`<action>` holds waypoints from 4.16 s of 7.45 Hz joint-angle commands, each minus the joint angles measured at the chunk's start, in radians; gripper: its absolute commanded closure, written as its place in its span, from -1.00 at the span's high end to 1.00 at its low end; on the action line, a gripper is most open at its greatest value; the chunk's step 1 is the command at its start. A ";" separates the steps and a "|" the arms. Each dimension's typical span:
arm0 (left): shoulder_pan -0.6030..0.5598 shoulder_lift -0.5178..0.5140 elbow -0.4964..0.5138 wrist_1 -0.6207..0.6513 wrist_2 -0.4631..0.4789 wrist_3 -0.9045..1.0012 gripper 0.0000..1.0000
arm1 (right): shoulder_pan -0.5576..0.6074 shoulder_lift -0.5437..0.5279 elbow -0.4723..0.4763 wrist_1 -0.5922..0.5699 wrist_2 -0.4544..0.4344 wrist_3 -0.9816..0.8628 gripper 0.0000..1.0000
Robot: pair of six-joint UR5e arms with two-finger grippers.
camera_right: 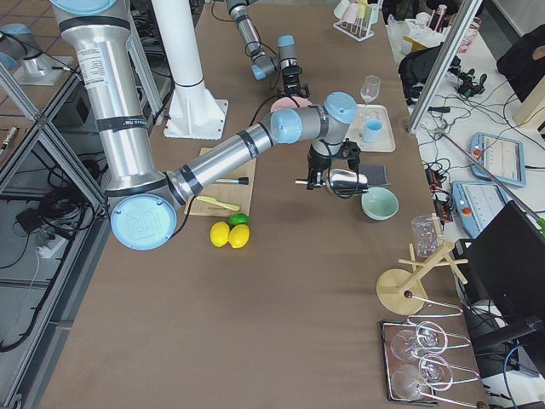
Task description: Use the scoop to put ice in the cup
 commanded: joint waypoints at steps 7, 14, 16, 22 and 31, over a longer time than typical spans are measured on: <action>0.041 0.000 -0.011 -0.002 -0.026 -0.066 0.93 | -0.026 0.127 0.005 0.012 -0.018 -0.014 -1.00; 0.040 0.000 -0.014 -0.002 -0.026 -0.066 0.93 | -0.299 0.200 0.081 -0.016 -0.195 -0.578 -1.00; 0.040 0.001 -0.012 -0.002 -0.026 -0.065 0.93 | -0.336 0.284 0.156 -0.313 -0.307 -0.821 -1.00; 0.039 0.001 -0.018 -0.002 -0.026 -0.065 0.93 | -0.446 0.571 -0.009 -0.656 -0.497 -1.043 -1.00; 0.039 0.001 -0.018 -0.003 -0.026 -0.065 0.93 | -0.593 0.743 -0.298 -0.719 -0.657 -1.026 -1.00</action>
